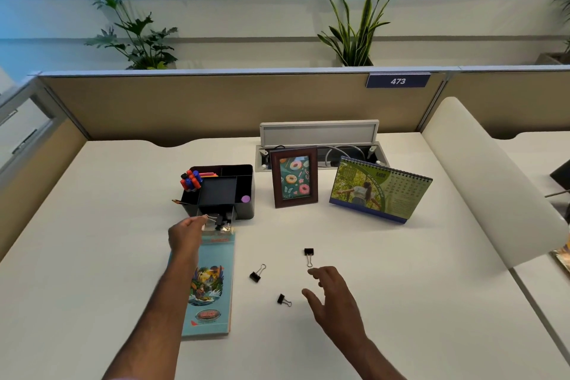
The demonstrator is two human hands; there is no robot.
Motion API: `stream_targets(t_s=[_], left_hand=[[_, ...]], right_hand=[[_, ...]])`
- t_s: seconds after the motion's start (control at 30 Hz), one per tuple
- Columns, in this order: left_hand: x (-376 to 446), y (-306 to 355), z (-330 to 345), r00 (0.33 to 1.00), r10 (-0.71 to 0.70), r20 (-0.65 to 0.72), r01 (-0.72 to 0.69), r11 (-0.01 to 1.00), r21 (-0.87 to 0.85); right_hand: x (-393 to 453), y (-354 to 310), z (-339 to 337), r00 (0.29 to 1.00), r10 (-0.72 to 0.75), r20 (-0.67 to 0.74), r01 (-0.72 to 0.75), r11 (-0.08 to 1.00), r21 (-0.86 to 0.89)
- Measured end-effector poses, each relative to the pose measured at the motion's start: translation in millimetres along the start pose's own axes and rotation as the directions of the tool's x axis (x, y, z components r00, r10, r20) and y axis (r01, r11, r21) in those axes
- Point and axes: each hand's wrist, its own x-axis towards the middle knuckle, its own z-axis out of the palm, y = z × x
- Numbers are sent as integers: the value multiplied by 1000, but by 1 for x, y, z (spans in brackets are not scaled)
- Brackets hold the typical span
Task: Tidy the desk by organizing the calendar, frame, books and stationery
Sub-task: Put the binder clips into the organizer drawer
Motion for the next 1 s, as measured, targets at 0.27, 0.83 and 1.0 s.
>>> stream_targets(t_s=[0.27,0.83,1.0], left_hand=[[7,-9,7,999,37,-21,-33,984,174],[-34,-23,-5,972,228,60,-236,932,277],[-61,-34,8,950,276,145,-307,904,296]], right_hand=[[-9,9,17,995,23,95,-19,999,-41],[20,-3,60,916,69,396,21,976,-218],[19,0,65,918,84,388,11,972,-236]])
